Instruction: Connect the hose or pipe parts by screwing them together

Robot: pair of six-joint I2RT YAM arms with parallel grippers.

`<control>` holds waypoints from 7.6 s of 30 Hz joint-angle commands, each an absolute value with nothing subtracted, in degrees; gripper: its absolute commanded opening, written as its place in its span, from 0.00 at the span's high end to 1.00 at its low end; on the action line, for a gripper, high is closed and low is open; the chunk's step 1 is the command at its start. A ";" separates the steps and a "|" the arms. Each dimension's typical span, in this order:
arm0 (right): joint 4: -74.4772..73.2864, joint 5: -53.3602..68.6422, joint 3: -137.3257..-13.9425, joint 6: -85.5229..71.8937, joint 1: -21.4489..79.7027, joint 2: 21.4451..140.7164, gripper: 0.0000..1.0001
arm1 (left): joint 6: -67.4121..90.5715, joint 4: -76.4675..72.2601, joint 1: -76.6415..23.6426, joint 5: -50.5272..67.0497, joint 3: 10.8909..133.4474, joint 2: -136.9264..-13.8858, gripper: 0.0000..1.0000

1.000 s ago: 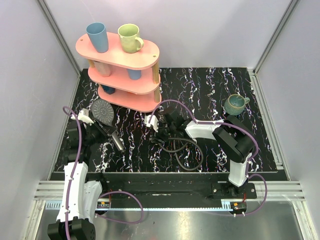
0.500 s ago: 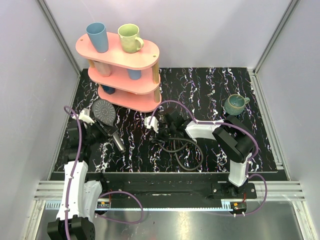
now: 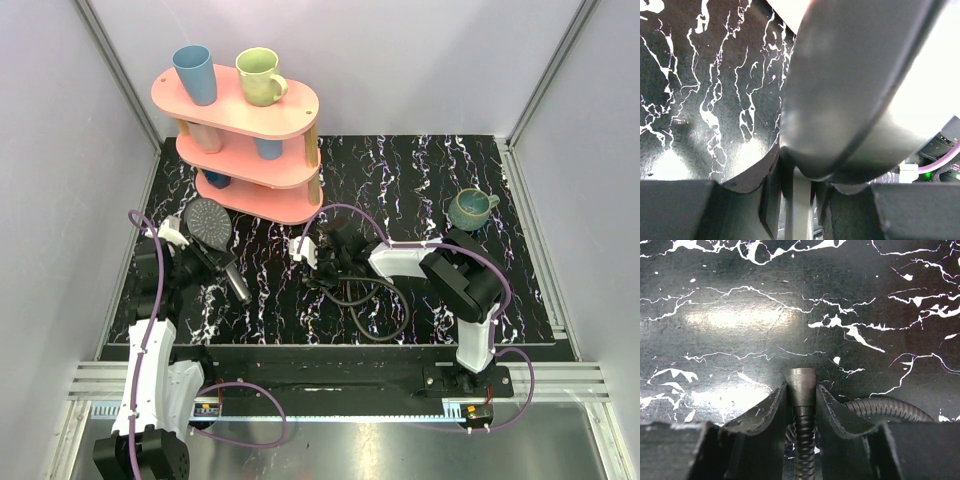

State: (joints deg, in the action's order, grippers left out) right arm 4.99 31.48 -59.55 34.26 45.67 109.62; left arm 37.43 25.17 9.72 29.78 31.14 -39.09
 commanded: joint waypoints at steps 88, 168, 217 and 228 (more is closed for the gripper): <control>49.22 4.66 -56.08 18.19 62.05 90.97 1.00 | 69.35 -64.51 1.76 13.36 7.82 -36.12 1.00; 52.38 8.09 -57.13 11.87 61.00 92.11 1.00 | 66.27 -50.36 0.35 20.04 6.59 -35.86 1.00; 52.21 8.88 -56.77 9.32 61.44 92.11 1.00 | 69.26 -53.43 0.26 20.56 5.54 -35.68 1.00; 49.40 11.86 -60.81 8.53 61.44 94.74 1.00 | 69.26 -53.00 0.35 20.92 4.04 -34.45 1.00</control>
State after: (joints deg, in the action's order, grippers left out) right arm 40.36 7.40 -53.87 10.22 60.42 94.76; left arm 69.47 -50.78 1.91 11.88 5.45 -35.03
